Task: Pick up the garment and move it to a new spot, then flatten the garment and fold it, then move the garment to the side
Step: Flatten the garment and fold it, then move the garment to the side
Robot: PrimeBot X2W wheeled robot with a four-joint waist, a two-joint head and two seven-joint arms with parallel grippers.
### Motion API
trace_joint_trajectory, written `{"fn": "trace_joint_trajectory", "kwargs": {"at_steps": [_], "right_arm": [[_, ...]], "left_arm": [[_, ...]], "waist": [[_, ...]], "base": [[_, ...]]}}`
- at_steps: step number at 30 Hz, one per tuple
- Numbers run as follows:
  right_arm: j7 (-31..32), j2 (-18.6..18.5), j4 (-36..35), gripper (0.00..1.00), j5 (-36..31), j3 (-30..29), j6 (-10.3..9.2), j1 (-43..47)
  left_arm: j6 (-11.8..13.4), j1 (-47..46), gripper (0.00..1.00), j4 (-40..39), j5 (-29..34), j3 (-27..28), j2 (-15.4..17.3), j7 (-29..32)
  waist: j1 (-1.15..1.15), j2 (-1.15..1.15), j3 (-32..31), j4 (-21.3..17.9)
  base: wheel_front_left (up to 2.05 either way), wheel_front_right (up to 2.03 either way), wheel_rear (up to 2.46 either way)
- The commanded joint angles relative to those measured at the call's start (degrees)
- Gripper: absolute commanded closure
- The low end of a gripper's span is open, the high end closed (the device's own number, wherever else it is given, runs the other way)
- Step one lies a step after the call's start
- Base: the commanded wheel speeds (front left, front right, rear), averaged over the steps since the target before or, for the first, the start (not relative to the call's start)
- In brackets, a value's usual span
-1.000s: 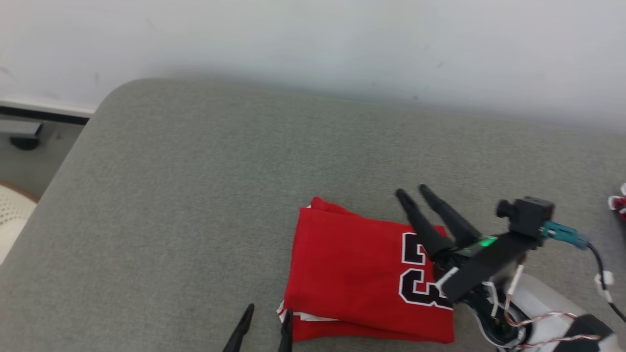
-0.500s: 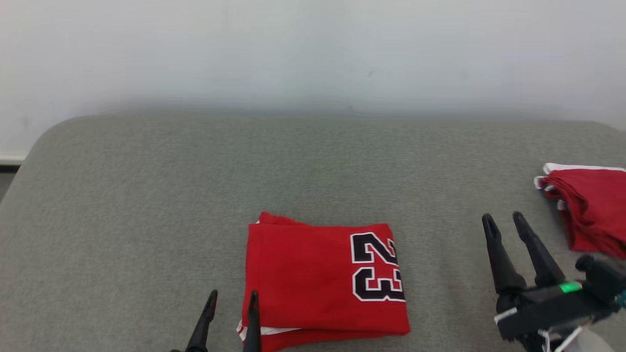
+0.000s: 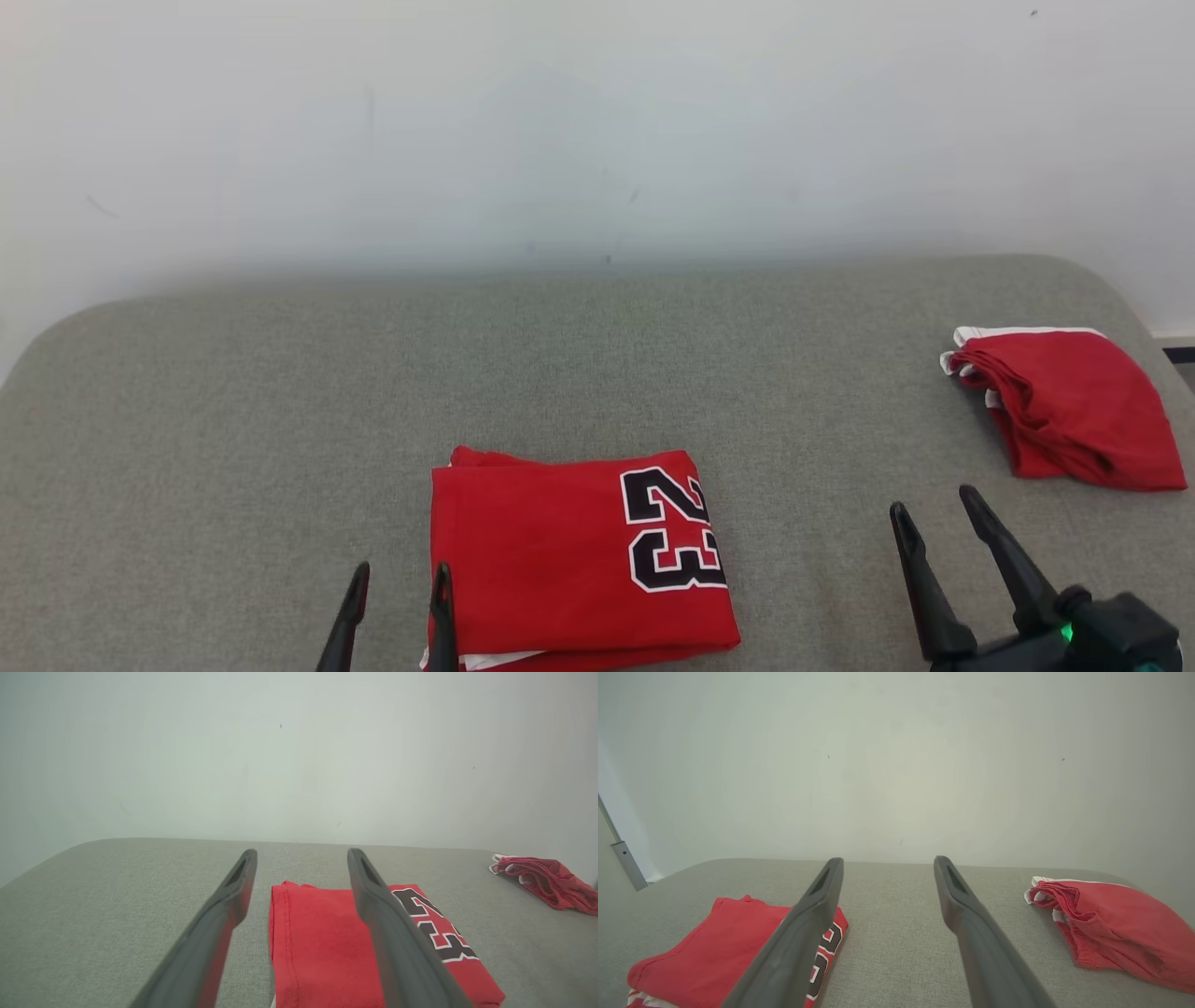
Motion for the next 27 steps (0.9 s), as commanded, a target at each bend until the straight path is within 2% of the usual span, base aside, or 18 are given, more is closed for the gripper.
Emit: {"fn": "trace_joint_trajectory", "kwargs": {"at_steps": [1,4,8,16,27], "right_arm": [[0.0,0.6,-0.4,0.00,-1.3,-0.3,-0.10,1.5],[0.0,1.8,-0.5,0.00,-3.0,-0.9,-0.10,4.1],[0.0,2.7,-0.2,0.00,-3.1,-0.9,-0.10,6.1],[0.0,3.4,0.7,0.00,-2.5,-1.3,-0.10,7.6],[0.0,2.4,1.7,0.00,-1.7,-0.1,-0.10,7.8]], "left_arm": [[-1.0,1.5,0.00,0.3,1.2,0.6,-0.3,-0.2],[-2.3,2.8,0.00,1.7,5.0,1.1,0.4,-0.2],[-3.0,4.1,0.00,2.6,7.4,2.0,-0.6,-0.2],[-5.0,5.1,0.00,3.9,8.9,4.9,-2.5,-0.2],[-7.6,5.6,0.00,5.0,10.2,6.3,-4.3,-0.2]], "waist": [[0.01,0.00,-1.2,-0.2],[0.01,0.00,-2.3,-0.2],[0.01,0.00,-2.8,-0.1],[0.01,0.00,-3.3,0.4],[0.01,0.00,-3.4,1.8]], "base": [[0.00,0.00,0.00],[0.00,0.00,0.00],[0.00,0.00,0.00],[0.00,0.00,0.00],[0.00,0.00,0.00]]}}
